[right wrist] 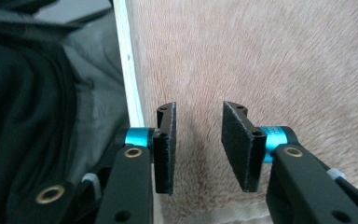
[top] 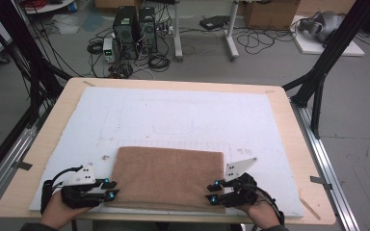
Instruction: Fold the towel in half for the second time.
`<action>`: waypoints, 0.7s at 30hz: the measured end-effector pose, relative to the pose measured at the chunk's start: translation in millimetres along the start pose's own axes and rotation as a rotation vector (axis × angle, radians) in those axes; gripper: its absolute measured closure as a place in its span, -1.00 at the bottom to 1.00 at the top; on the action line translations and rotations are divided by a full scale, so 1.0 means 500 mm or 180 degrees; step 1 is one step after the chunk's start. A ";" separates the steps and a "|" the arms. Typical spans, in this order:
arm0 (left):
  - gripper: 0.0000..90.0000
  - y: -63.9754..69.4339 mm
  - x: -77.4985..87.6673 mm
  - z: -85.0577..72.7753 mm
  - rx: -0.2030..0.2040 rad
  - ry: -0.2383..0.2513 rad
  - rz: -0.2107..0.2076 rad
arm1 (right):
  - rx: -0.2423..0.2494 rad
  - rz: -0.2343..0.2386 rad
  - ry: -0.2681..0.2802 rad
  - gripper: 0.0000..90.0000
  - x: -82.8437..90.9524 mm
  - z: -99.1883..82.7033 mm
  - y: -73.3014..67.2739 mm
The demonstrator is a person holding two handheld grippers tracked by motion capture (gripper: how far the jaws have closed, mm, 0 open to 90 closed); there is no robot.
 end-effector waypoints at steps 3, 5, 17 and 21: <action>0.40 -0.007 0.003 0.011 0.0004 0.0068 0.0053 | -0.0010 -0.0118 0.0073 0.26 0.011 0.014 0.014; 0.32 -0.017 0.004 0.018 0.0006 0.0081 0.0106 | -0.0027 -0.0204 0.0098 0.22 0.017 0.022 0.027; 0.07 -0.113 -0.010 0.063 0.0230 0.0312 0.0513 | -0.0282 -0.0691 0.0194 -0.14 0.015 0.047 0.136; 0.05 -0.150 -0.021 0.079 0.0369 0.0406 0.0582 | -0.0359 -0.0818 0.0198 -0.23 0.002 0.051 0.166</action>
Point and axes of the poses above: each handheld gripper's, and its own axes: x roughly backward along the jaws, z roughly out of its top, y roughly to its right, the point moved 2 cm from there along -x, roughly forward along the jaws, and after that the axes turned 8 degrees about -z, right-handed, at the moved point
